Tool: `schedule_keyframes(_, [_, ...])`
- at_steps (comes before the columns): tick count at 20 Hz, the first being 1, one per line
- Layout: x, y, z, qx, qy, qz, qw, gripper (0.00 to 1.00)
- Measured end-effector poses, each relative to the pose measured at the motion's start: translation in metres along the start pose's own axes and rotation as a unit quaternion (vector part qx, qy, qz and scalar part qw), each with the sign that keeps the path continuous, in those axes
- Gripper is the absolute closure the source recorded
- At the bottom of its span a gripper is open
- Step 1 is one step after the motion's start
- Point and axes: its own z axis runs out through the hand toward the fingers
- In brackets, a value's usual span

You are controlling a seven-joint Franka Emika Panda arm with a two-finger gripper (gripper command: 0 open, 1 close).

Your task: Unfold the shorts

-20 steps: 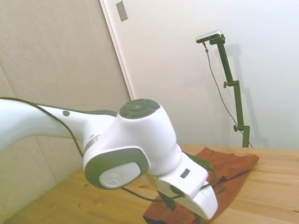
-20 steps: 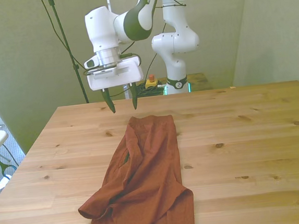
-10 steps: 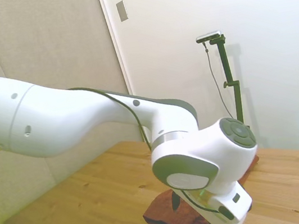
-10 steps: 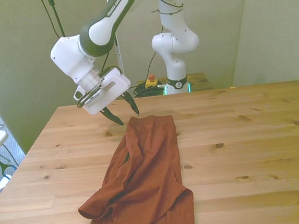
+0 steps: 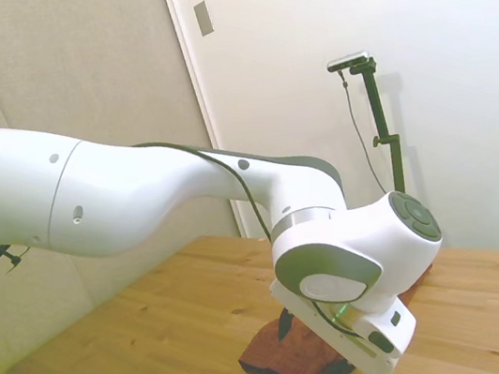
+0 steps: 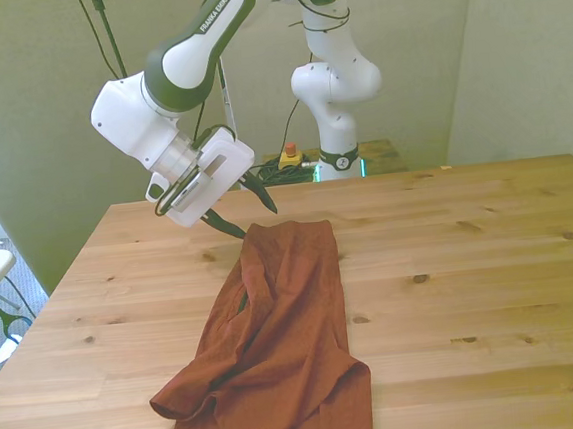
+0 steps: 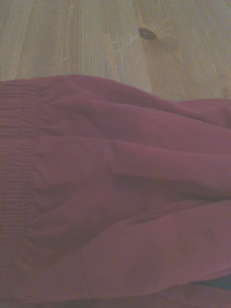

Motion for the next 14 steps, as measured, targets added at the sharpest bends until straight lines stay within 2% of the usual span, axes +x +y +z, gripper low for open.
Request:
schedule_keyframes(3, [0.001,0.005,0.012,0.001,-0.028,-0.011,0.9995,0.00])
schedule_keyframes(4, [0.000,0.006,0.014,0.003,-0.036,-0.016,0.9992,1.00])
schedule_keyframes(14, [0.007,0.022,0.014,0.029,-0.042,-0.030,0.9983,1.00])
